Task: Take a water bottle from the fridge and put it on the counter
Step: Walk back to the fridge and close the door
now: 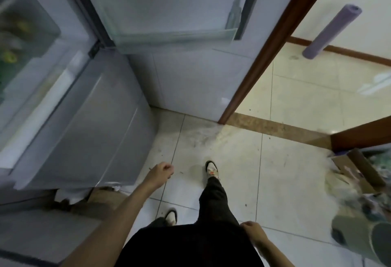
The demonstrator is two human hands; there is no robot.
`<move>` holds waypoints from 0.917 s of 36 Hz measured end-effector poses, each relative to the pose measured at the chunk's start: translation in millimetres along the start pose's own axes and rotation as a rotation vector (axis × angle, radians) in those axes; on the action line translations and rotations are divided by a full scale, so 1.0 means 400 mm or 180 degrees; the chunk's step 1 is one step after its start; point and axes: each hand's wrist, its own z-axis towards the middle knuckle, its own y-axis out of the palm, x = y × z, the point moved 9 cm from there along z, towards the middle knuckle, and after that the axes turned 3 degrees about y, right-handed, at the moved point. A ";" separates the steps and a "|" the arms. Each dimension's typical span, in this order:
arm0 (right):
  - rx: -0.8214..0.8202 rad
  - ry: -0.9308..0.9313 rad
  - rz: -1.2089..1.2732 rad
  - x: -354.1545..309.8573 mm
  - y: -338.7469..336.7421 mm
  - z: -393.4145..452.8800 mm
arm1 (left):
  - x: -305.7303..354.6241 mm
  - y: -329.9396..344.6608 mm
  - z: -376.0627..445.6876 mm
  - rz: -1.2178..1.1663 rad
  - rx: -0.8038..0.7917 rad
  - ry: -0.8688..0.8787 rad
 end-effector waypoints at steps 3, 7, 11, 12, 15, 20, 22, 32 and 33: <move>-0.0018 -0.0217 -0.0523 -0.111 -0.137 0.051 | -0.076 0.038 0.005 -0.0013 0.0001 -0.0482; -0.0081 -0.0303 -0.0379 -0.265 -0.348 0.089 | -0.169 0.087 -0.015 0.0051 -0.0023 -0.1057; -0.0091 -0.0772 0.0063 -0.476 -0.532 0.091 | -0.024 0.039 0.006 -0.0090 0.0441 -0.0716; 0.0022 -0.0968 0.0194 -0.538 -0.577 0.086 | 0.045 0.000 0.016 -0.0028 0.0664 -0.0470; 0.0269 -0.1567 0.0678 -0.760 -0.764 0.046 | 0.365 -0.149 0.024 0.0209 0.1618 0.0480; 0.1008 -0.2893 0.1583 -1.115 -1.086 -0.184 | 0.887 -0.351 -0.029 0.1158 0.3229 0.2326; 0.1276 -0.3424 0.1849 -1.201 -1.184 -0.321 | 1.003 -0.373 -0.011 0.1512 0.3381 0.2446; 0.1755 -0.4389 0.2950 -1.330 -1.411 -0.782 | 1.017 -0.360 0.075 0.1960 0.3159 0.2007; 0.1714 -0.4412 0.2916 -1.334 -1.407 -0.798 | 1.012 -0.359 0.069 0.1963 0.3162 0.2055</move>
